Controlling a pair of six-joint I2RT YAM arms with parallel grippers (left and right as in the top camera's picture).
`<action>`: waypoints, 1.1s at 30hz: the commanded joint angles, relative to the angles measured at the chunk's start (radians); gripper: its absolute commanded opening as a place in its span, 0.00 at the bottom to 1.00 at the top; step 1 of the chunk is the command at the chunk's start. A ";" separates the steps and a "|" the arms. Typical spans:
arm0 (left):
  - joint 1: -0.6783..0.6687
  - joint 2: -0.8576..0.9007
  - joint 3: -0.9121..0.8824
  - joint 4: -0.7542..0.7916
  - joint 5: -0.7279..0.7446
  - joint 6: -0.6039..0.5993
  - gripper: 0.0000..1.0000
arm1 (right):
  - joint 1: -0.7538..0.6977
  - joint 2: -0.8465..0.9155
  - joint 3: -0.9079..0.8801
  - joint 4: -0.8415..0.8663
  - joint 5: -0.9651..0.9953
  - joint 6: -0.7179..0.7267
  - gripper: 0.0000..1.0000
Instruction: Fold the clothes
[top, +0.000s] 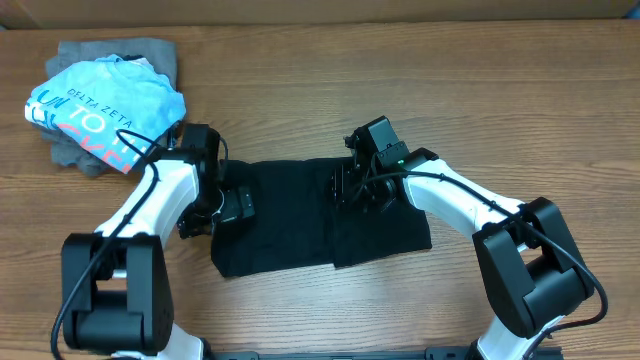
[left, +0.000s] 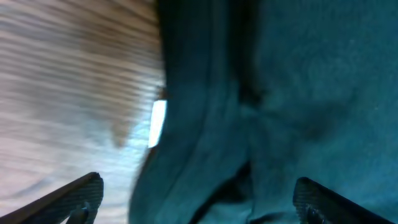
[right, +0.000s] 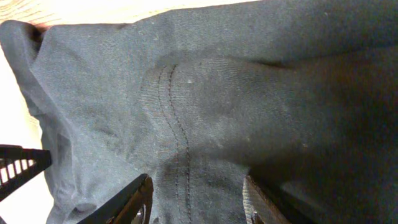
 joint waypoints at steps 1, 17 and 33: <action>0.001 0.075 -0.005 0.015 0.055 0.051 1.00 | -0.002 0.002 0.011 -0.003 0.017 0.002 0.50; 0.000 0.283 -0.005 0.049 0.139 0.266 0.72 | -0.002 0.002 0.011 -0.004 0.017 0.001 0.51; 0.001 0.283 -0.005 0.067 0.292 0.388 0.72 | -0.056 0.001 0.012 -0.051 -0.005 0.002 0.51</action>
